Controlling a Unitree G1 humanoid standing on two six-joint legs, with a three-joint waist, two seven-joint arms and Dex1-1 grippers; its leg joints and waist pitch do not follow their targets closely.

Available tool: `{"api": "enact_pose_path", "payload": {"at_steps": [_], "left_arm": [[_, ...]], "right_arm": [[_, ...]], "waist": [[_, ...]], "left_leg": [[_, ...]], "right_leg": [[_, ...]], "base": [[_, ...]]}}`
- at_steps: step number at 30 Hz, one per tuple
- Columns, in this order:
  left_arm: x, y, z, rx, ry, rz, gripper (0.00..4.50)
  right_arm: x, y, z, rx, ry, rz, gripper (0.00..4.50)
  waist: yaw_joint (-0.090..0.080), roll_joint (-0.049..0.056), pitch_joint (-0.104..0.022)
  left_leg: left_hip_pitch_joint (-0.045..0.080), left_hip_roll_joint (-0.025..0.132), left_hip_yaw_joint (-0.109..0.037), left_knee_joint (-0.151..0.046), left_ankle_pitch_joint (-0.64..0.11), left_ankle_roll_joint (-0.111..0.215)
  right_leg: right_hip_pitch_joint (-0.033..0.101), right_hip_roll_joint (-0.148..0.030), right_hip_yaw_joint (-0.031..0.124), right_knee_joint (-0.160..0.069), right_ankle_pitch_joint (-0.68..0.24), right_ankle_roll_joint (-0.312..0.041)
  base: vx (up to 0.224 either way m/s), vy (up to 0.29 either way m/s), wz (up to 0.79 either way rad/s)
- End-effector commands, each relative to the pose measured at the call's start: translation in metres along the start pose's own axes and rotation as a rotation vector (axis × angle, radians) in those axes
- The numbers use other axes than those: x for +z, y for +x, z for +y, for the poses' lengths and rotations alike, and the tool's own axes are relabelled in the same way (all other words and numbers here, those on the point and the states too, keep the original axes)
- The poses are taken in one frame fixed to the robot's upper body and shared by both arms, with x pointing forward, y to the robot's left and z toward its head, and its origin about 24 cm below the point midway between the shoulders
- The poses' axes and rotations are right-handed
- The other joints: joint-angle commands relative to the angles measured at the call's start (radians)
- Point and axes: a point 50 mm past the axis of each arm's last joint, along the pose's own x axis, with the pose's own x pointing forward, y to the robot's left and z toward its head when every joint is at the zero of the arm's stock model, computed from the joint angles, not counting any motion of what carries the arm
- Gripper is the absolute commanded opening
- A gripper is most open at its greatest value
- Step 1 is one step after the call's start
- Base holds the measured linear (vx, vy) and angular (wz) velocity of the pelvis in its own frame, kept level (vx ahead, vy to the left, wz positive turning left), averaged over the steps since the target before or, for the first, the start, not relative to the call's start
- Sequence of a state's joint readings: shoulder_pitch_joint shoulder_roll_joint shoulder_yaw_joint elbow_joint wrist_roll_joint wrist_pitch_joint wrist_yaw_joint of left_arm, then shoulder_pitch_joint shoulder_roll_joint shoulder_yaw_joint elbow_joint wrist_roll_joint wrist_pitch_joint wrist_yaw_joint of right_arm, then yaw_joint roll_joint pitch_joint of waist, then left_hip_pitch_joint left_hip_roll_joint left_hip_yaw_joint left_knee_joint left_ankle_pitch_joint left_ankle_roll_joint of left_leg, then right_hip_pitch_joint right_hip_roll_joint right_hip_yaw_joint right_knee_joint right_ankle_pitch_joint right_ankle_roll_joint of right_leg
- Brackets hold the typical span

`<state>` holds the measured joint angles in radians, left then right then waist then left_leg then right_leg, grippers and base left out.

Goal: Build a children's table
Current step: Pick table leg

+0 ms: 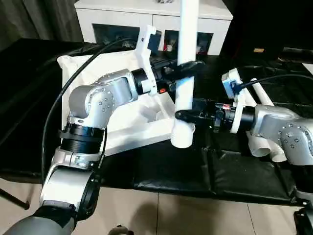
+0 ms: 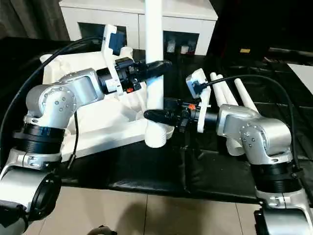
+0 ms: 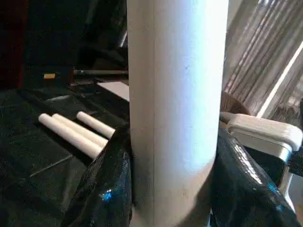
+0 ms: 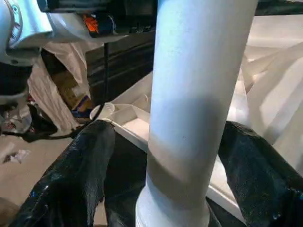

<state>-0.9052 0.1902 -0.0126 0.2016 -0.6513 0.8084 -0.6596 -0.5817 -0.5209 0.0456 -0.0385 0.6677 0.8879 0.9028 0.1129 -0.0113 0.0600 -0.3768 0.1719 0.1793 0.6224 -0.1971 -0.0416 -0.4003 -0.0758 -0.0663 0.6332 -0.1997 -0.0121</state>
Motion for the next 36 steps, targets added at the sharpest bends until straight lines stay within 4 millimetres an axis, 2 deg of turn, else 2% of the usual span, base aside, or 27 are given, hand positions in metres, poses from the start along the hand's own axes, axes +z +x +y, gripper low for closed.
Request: {"api": "enact_pose_path", "payload": {"at_steps": [1, 9, 11, 15, 16, 20, 25, 28, 36], "left_arm": [[0.006, 0.000, -0.007, -0.032, 0.050, -0.013, 1.79], [0.006, 0.001, -0.014, -0.091, 0.061, -0.006, 1.79], [0.006, 0.001, -0.015, -0.097, 0.062, -0.004, 1.79], [0.004, 0.000, -0.016, -0.116, 0.067, 0.007, 1.79], [0.004, -0.001, -0.017, -0.121, 0.066, 0.008, 1.79], [0.003, -0.001, -0.018, -0.130, 0.066, 0.009, 1.79], [0.003, -0.001, -0.019, -0.136, 0.065, 0.012, 1.79], [0.003, -0.002, -0.019, -0.138, 0.064, 0.014, 1.79], [0.002, -0.002, -0.019, -0.136, 0.059, 0.017, 1.79]], "right_arm": [[0.000, 0.002, 0.002, 0.022, -0.022, 0.020, 3.57], [-0.008, 0.006, 0.003, 0.062, -0.003, 0.056, 3.57], [-0.008, 0.006, 0.003, 0.062, -0.002, 0.056, 3.31], [-0.008, 0.006, 0.002, 0.060, -0.003, 0.051, 3.10], [-0.008, 0.006, 0.002, 0.062, -0.003, 0.051, 2.83], [-0.009, 0.006, 0.002, 0.064, 0.001, 0.054, 2.71], [-0.010, 0.007, 0.002, 0.067, 0.003, 0.053, 2.12], [-0.011, 0.007, 0.003, 0.070, 0.004, 0.053, 1.94], [-0.013, 0.006, 0.005, 0.073, 0.000, 0.055, 1.85]], "waist": [[0.001, -0.013, -0.078], [0.000, -0.014, -0.077], [0.000, -0.014, -0.077], [0.001, -0.014, -0.077], [0.000, -0.014, -0.077], [0.000, -0.015, -0.078], [0.001, -0.013, -0.079], [0.000, -0.012, -0.078], [0.000, -0.011, -0.078]], "left_leg": [[0.011, 0.052, -0.017, -0.065, -0.018, 0.038], [0.012, 0.053, -0.017, -0.066, -0.029, 0.036], [0.012, 0.053, -0.017, -0.065, -0.025, 0.038], [0.011, 0.053, -0.016, -0.065, -0.020, 0.039], [0.011, 0.053, -0.017, -0.065, -0.024, 0.039], [0.011, 0.052, -0.016, -0.065, -0.019, 0.040], [0.011, 0.053, -0.017, -0.064, -0.014, 0.042], [0.012, 0.053, -0.016, -0.064, -0.021, 0.042], [0.012, 0.053, -0.017, -0.065, -0.033, 0.035]], "right_leg": [[0.064, -0.075, 0.052, -0.058, -0.015, -0.249], [0.064, -0.075, 0.052, -0.059, -0.028, -0.252], [0.064, -0.075, 0.052, -0.058, -0.020, -0.253], [0.063, -0.074, 0.052, -0.058, -0.020, -0.253], [0.064, -0.074, 0.052, -0.058, -0.023, -0.253], [0.063, -0.074, 0.052, -0.057, -0.017, -0.254], [0.064, -0.074, 0.052, -0.056, -0.006, -0.258], [0.063, -0.074, 0.052, -0.056, -0.010, -0.259], [0.064, -0.074, 0.052, -0.058, -0.021, -0.257]], "base": [[0.000, 0.000, 0.00], [0.000, 0.000, 0.00], [0.000, 0.000, 0.00], [0.000, 0.000, 0.00], [0.000, 0.000, 0.00], [0.000, 0.000, 0.00], [0.000, 0.000, 0.00], [0.000, 0.000, 0.00], [0.000, 0.000, 0.00]]}}
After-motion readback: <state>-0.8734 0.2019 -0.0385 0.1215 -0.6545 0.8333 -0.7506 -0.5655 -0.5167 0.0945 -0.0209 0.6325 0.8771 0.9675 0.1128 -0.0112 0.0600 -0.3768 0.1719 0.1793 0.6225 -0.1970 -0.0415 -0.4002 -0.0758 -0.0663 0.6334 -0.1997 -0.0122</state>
